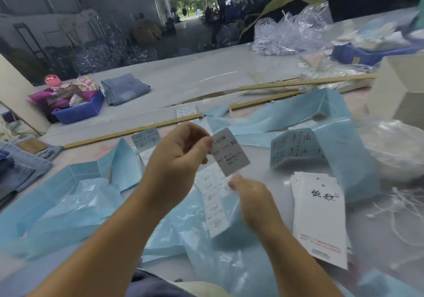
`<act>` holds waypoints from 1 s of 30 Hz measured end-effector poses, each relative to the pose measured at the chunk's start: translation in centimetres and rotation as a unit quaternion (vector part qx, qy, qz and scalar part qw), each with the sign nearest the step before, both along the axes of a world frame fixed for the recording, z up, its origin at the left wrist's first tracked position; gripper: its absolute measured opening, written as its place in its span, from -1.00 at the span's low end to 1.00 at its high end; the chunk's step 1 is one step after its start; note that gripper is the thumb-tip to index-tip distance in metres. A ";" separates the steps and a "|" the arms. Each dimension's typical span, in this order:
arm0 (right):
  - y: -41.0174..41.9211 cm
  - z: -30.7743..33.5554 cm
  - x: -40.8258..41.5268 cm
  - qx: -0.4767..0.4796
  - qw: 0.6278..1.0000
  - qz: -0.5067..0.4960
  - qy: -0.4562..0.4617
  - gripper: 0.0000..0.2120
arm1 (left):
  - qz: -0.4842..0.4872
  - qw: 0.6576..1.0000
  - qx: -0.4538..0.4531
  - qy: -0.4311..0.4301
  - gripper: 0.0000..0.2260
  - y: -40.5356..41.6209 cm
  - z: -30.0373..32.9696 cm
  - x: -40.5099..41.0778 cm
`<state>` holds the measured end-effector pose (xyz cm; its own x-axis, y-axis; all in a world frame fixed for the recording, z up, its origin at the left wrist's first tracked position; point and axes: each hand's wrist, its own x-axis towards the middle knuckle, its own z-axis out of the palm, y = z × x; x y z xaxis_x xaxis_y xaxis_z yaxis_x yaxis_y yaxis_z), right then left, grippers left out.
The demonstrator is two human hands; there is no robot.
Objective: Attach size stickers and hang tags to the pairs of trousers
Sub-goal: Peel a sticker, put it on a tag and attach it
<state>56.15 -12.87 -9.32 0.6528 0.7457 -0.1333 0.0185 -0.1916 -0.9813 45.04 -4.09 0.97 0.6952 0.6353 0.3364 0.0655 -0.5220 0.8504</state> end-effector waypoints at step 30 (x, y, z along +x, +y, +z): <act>-21.4 3.6 5.7 -0.145 0.932 0.193 -0.270 -0.62 | -0.142 0.887 0.160 0.409 -0.90 -7.9 -8.2 15.4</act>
<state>61.87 -34.25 -5.72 0.3742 0.9224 -0.0962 0.6167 -0.3249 -0.7170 60.45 -11.98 -7.25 0.9066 0.3588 -0.2221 0.4196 -0.8219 0.3853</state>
